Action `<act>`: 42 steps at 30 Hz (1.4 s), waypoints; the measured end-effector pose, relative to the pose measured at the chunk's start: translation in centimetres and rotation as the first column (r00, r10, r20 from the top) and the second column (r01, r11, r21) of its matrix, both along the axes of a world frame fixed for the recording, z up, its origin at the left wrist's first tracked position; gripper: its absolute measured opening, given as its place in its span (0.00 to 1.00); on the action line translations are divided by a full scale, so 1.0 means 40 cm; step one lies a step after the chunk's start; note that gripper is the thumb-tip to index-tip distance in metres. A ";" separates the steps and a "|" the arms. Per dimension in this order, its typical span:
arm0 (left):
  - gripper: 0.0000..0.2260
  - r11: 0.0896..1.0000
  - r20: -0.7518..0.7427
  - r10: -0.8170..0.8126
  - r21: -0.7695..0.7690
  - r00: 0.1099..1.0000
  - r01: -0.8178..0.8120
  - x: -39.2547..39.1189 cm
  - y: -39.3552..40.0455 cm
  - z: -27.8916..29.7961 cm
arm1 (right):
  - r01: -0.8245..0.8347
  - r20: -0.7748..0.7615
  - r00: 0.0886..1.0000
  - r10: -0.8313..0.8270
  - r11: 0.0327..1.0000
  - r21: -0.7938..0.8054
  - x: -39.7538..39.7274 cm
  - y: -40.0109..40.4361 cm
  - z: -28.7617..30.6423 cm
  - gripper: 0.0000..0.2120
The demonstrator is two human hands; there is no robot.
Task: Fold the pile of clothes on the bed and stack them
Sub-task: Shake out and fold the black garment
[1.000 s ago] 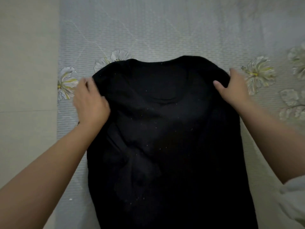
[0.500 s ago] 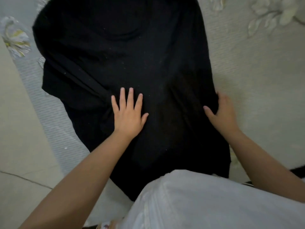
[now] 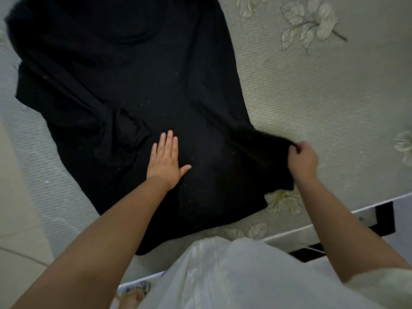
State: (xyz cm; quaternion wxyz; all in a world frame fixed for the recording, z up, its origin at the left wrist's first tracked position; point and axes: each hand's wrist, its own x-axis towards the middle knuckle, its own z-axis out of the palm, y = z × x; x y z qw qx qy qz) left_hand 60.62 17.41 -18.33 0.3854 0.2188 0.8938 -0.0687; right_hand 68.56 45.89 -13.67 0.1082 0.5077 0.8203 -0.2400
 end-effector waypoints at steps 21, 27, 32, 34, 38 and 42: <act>0.14 0.591 -0.258 0.790 0.561 0.556 -0.580 -0.152 -0.308 0.295 | -0.224 -0.633 0.749 -0.196 0.824 -0.520 -0.340 -0.174 0.379 0.13; 0.15 0.430 -0.223 0.894 0.667 0.388 -0.609 -0.108 -0.569 0.374 | -0.365 -0.682 0.691 -0.238 0.700 -0.614 -0.568 -0.472 0.464 0.14; 0.20 0.438 -0.089 0.865 0.614 0.494 -0.656 -0.092 -0.718 0.320 | -0.539 -0.544 0.816 0.196 0.598 -0.593 -0.632 -0.713 0.359 0.17; 0.23 0.401 0.001 0.867 0.594 0.499 -0.697 -0.090 -0.745 0.273 | -0.669 -0.396 0.743 0.539 0.627 -0.400 -0.608 -0.759 0.292 0.22; 0.29 0.233 0.126 0.924 0.561 0.360 -0.794 -0.072 -0.755 0.182 | -0.856 -0.125 0.491 0.862 0.452 -0.250 -0.547 -0.788 0.182 0.17; 0.38 0.051 0.261 0.950 0.403 0.169 -0.914 -0.037 -0.763 0.090 | -0.864 -0.048 0.470 0.881 0.449 -0.226 -0.534 -0.796 0.102 0.21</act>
